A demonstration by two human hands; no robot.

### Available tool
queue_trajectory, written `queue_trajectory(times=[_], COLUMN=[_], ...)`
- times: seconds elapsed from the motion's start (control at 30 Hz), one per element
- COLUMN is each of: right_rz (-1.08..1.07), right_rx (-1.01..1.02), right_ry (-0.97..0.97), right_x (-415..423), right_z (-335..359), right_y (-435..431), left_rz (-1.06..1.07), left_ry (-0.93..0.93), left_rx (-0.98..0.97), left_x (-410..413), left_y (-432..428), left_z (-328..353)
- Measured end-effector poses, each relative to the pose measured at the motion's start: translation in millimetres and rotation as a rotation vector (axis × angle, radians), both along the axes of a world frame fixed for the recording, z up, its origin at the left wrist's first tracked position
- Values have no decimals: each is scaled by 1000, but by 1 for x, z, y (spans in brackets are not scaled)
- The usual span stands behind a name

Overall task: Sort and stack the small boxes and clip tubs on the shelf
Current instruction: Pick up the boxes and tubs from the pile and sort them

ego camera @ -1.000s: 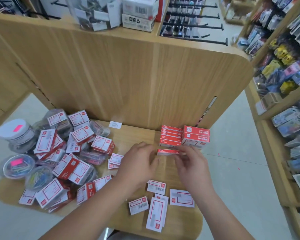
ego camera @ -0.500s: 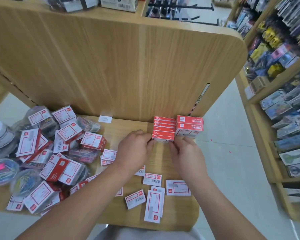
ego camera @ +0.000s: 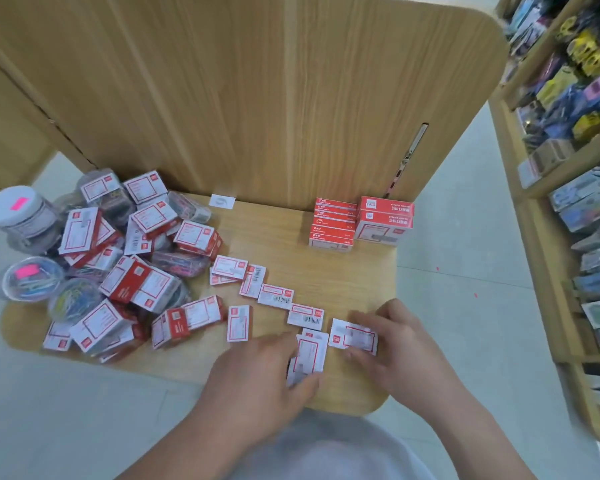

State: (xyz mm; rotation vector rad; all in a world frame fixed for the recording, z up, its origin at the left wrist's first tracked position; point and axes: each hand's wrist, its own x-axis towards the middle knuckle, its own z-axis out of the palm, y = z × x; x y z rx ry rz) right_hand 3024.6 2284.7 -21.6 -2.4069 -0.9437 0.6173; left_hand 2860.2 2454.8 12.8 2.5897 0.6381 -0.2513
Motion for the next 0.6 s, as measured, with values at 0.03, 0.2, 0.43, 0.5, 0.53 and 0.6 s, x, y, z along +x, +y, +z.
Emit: queue_trajectory(times=[0.03, 0.2, 0.43, 0.5, 0.53, 0.6], right_rz=[-11, -57, -157, -218, -221, -211], right_rx=[23, 97, 176, 232, 265, 330], right_ry=[-14, -30, 209, 262, 246, 217], right_x=[-3, -8, 12, 17, 18, 20], right_z=[-5, -8, 4, 14, 20, 31], right_y=[-2, -7, 10, 12, 13, 15], left_rz=[21, 258, 591, 627, 638, 646], left_ry=[30, -62, -344, -396, -407, -408], left_rx=[17, -96, -569, -655, -677, -714], left_x=[-2, -6, -10, -9, -9, -7], left_y=[-12, -34, -28, -21, -17, -9], left_z=[-2, -14, -12, -6, -1, 7])
